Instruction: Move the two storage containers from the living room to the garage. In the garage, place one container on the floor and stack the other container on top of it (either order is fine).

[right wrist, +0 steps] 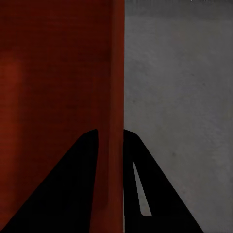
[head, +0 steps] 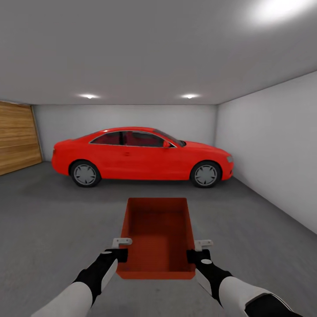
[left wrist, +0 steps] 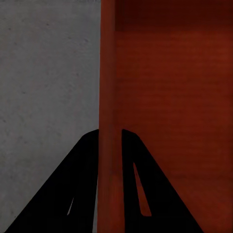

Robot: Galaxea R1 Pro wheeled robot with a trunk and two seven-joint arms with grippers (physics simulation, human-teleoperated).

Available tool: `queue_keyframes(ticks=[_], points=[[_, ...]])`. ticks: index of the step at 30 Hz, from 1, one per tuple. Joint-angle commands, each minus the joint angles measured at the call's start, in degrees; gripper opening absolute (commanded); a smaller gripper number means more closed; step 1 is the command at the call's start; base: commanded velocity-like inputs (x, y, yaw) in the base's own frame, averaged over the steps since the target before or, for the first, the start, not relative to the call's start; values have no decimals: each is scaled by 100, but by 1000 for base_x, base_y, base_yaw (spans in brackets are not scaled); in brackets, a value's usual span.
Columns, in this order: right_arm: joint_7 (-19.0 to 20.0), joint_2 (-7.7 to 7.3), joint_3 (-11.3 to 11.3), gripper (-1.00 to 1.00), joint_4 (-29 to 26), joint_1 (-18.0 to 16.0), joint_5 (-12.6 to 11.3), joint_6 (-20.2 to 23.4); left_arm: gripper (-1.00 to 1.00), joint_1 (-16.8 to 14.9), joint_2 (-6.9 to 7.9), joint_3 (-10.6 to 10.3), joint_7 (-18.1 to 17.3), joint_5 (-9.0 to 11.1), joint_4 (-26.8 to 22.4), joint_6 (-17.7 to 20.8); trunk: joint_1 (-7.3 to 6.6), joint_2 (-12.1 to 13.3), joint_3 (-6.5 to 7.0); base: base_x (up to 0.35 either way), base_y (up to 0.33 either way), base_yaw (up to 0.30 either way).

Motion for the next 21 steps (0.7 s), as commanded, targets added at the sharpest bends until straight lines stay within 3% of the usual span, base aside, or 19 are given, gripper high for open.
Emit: queue_keyframes(ticks=[1,21], points=[[11,1,-79,-100,-19,-1,-9,-11,-100,-2,224,336,71,70,-9,34,5,-2,0,322,0,0],[11,-1,-79,-100,-19,-1,-9,-18,-100,-2,223,336,73,70,-12,34,5,-2,0,322,0,0]])
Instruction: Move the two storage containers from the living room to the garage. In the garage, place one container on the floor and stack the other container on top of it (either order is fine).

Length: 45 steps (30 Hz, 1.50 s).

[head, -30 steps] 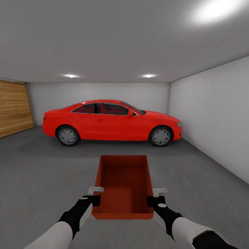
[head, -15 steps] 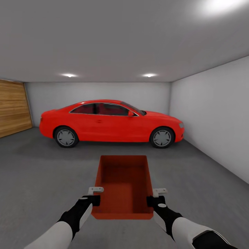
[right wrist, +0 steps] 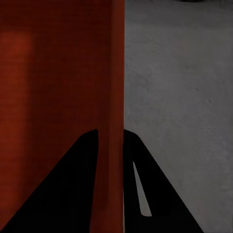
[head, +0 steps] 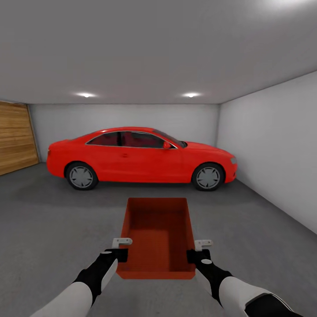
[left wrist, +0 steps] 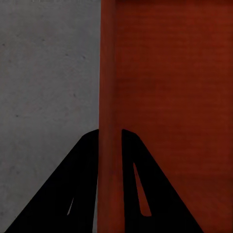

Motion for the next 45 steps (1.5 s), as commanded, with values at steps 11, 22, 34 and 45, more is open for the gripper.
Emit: queue_keyframes(ticks=[11,22,34,45], points=[[11,-1,-84,-100,-18,-1,-2,-17,-100,-2,223,340,71,67,-9,35,5,-2,0,322,0,0],[11,-1,-84,-100,-17,-1,1,-17,-100,-2,223,340,70,67,-9,34,5,-2,0,322,0,0],[11,3,-84,-100,-13,-1,-2,-12,-100,-2,223,332,70,60,-14,28,5,-2,0,321,0,0],[2,8,-84,-100,-12,-1,-2,-7,-100,-2,223,331,70,58,-31,26,5,-2,0,75,0,-171]])
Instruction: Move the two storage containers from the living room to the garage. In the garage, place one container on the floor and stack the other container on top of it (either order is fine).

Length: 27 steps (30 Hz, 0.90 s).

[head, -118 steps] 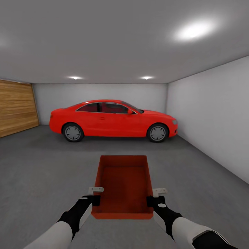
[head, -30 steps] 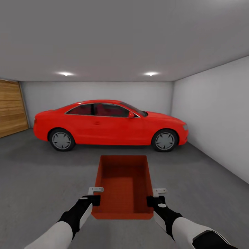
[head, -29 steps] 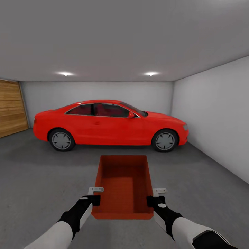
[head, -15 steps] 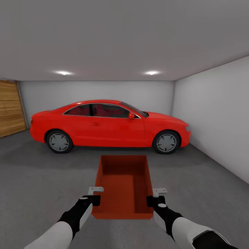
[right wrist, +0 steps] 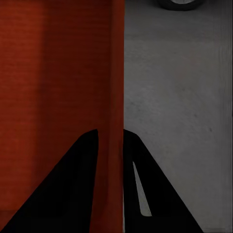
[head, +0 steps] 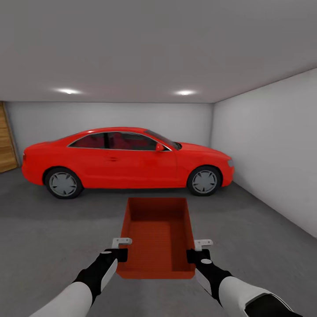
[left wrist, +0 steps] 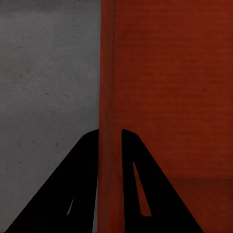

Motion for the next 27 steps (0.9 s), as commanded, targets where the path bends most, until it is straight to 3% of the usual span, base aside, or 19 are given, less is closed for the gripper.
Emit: queue_keyframes(ticks=[1,11,27], points=[[11,0,-46,-100,0,-1,-54,-14,-100,-2,214,352,74,32,-29,35,1,-3,-1,1,0,-283],[11,0,-46,-100,0,-1,-54,-12,-100,-2,208,343,74,32,-42,32,1,-3,-1,24,0,-286],[11,0,-46,-100,0,-1,-54,-14,-100,-3,210,352,74,32,-25,34,1,-3,-1,311,0,-286]])
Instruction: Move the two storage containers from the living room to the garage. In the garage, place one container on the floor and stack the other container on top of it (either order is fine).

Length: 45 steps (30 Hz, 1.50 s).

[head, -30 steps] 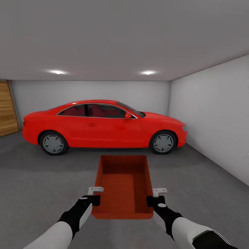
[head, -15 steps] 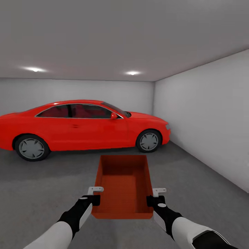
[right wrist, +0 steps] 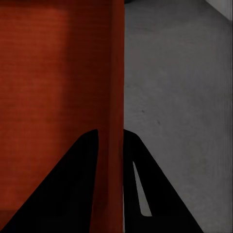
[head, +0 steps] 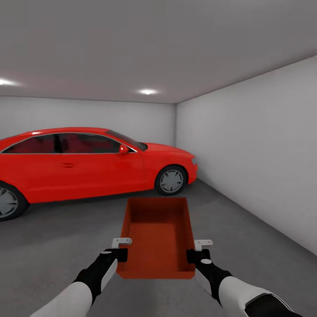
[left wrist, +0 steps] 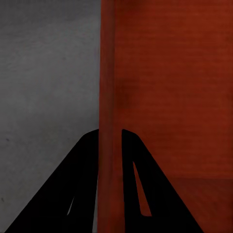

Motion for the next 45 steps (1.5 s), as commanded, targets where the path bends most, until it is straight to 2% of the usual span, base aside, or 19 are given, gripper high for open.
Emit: queue_keyframes(ticks=[1,45], points=[[12,1,-45,-100,0,-1,-55,-13,-100,-2,210,352,74,31,-25,35,4,-2,-1,321,0,-286],[12,1,-45,-100,0,-1,-55,-13,-100,-2,219,352,74,31,-7,36,4,-2,-1,322,0,-286]])
